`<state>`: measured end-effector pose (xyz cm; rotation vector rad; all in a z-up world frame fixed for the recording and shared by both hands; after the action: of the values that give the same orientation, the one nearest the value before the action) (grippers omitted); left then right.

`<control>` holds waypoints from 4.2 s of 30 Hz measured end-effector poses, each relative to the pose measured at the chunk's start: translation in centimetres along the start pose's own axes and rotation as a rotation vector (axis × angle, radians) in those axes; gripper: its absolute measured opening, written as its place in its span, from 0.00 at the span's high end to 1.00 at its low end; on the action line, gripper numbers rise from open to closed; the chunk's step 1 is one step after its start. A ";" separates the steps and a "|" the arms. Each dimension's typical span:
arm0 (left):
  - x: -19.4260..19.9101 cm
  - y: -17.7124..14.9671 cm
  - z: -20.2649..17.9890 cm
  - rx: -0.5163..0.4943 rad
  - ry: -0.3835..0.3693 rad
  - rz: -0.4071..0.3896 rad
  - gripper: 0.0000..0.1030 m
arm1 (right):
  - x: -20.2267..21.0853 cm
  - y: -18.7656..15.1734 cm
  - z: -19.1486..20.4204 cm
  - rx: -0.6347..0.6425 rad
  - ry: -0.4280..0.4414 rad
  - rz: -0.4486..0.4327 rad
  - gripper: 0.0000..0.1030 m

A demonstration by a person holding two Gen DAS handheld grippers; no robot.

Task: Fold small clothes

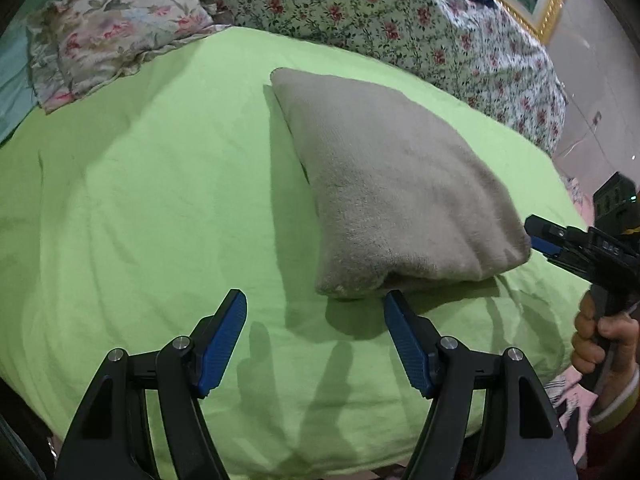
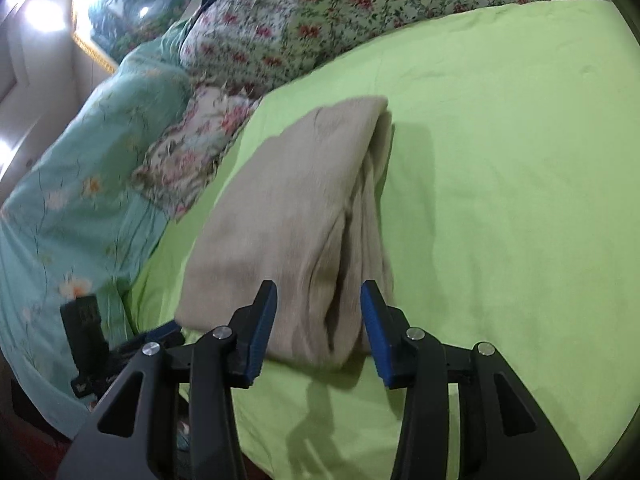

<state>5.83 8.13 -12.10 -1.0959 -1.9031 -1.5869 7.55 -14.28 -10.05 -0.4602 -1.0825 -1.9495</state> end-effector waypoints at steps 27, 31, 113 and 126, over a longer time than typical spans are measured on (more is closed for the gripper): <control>-2.2 -1.1 0.6 0.088 0.071 0.101 0.91 | -3.0 -0.7 -2.8 0.099 -0.107 0.123 0.95; 0.1 -0.7 0.2 0.058 0.006 0.088 0.93 | -2.9 -0.7 -3.0 0.109 -0.111 0.139 0.95; -3.4 0.4 -3.0 -0.056 -0.104 0.086 0.87 | -3.3 -1.7 -1.2 0.120 -0.240 0.075 0.82; -1.2 -0.4 -1.9 -0.073 -0.023 0.096 0.47 | -0.3 -3.5 -1.7 0.112 -0.327 0.064 0.69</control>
<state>5.94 5.92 -12.80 -1.2219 -1.7914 -1.6086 5.07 -14.57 -13.04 -0.7607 -1.3565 -1.7848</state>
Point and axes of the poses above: each gripper's, at about its wrist camera, not at the fingertips, and x roughly against the way its jaws point, z to its left, y to its top, the point moved 8 cm from there along -x, roughly the way its jaws point, and after that the axes turned 1 degree about -y, right-handed, at the moved point
